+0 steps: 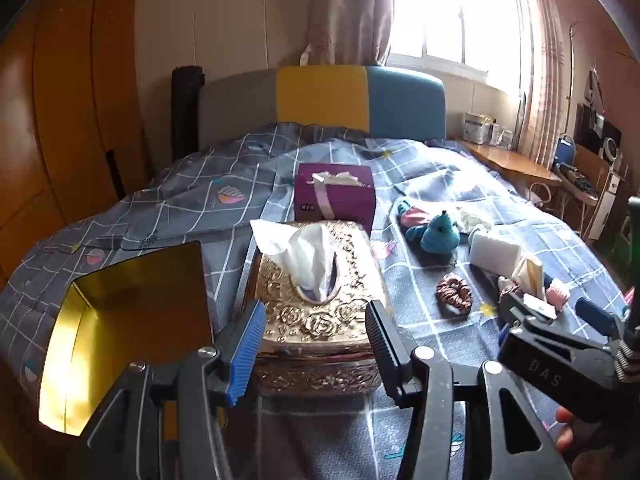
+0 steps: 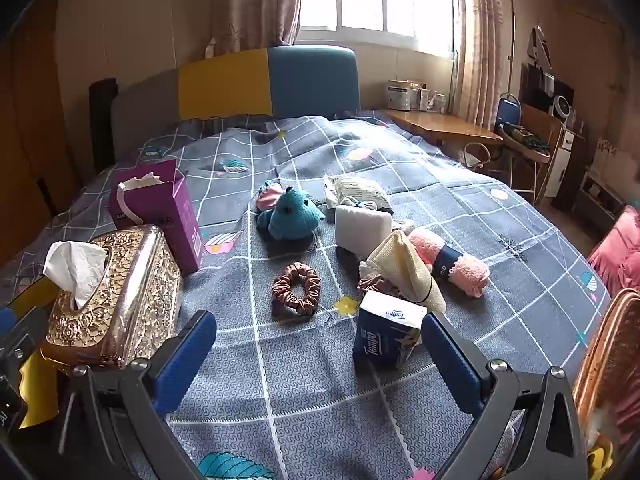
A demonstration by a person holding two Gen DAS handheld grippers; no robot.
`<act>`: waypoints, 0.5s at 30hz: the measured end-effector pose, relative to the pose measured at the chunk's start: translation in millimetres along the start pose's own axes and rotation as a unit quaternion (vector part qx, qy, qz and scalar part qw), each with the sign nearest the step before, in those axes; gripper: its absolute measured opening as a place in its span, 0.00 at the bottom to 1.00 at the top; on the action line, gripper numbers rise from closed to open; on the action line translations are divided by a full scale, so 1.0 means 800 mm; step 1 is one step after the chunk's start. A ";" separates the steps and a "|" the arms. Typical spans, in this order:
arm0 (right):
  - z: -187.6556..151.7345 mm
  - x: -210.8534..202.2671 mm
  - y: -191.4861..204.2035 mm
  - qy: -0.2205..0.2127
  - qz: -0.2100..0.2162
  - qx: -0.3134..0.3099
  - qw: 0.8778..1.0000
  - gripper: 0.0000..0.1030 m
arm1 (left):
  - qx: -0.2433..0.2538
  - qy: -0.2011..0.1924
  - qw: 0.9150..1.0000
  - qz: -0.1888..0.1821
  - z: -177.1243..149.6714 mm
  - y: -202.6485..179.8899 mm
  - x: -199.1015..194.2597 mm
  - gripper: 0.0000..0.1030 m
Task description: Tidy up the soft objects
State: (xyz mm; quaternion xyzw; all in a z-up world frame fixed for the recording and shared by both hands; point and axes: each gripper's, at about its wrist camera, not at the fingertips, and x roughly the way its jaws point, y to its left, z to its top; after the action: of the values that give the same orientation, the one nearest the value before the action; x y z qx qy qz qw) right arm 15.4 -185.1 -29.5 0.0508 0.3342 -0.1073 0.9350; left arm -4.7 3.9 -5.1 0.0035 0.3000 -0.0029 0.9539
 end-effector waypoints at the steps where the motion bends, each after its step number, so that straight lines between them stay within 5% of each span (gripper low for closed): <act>1: -0.001 0.000 -0.001 0.000 0.000 0.001 1.000 1.00 | 0.004 0.020 1.000 0.004 0.005 0.000 0.006 0.51; 15: -0.002 0.002 0.016 0.007 0.005 -0.015 1.000 1.00 | -0.011 0.036 0.999 0.017 0.001 0.018 0.015 0.51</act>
State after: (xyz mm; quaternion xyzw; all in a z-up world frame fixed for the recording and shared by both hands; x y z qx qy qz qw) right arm 18.6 -173.0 -31.6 0.0394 0.3419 -0.0977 0.9338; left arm 5.4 17.9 -11.0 -0.0013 0.3342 0.0171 0.9423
